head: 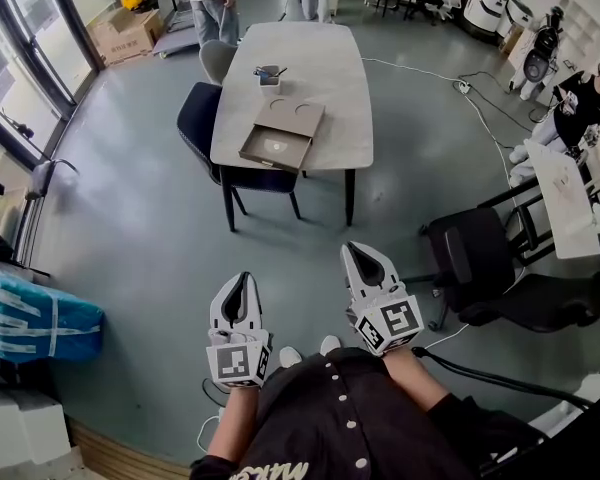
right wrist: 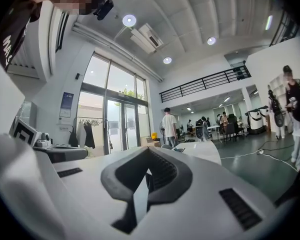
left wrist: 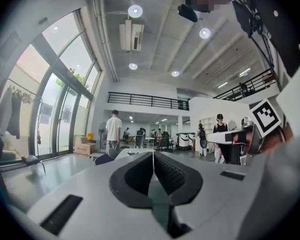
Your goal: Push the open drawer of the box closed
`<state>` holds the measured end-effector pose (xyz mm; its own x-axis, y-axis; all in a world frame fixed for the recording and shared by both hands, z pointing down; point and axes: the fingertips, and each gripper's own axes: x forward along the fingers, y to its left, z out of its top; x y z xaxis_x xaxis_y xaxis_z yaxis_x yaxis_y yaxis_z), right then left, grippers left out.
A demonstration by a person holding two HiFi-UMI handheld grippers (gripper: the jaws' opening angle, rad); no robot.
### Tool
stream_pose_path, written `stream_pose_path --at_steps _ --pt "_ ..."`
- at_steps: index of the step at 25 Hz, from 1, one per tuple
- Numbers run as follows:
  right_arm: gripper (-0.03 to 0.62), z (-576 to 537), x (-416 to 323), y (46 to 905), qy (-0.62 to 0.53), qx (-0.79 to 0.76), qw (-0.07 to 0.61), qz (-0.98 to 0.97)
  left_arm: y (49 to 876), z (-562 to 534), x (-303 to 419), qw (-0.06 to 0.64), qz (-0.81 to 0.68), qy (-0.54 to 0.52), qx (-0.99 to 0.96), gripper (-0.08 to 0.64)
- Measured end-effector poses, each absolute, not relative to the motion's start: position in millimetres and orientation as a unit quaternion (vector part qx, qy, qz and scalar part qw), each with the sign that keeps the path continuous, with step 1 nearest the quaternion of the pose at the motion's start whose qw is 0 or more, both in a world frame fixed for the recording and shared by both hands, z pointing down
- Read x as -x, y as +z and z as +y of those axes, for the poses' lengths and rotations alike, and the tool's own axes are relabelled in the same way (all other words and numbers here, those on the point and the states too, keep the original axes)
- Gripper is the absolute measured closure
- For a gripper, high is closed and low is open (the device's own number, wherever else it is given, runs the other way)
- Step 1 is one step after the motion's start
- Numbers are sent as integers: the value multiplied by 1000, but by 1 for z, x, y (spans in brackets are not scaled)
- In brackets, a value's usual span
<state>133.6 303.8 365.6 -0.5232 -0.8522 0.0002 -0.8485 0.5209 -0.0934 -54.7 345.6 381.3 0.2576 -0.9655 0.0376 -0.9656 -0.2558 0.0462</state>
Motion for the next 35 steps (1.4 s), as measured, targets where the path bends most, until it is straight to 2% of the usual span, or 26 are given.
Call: stream_pose_path --at_steps 15,19,35 --pt "595 306 -94 391 -51 508 7 860 390 341 83 20 -572 10 -820 541" --pt "595 281 -84 395 -50 506 7 861 390 322 81 -4 -555 18 -832 541" --pt "595 112 -57 395 -61 492 13 869 395 157 109 18 -579 26 -815 541"
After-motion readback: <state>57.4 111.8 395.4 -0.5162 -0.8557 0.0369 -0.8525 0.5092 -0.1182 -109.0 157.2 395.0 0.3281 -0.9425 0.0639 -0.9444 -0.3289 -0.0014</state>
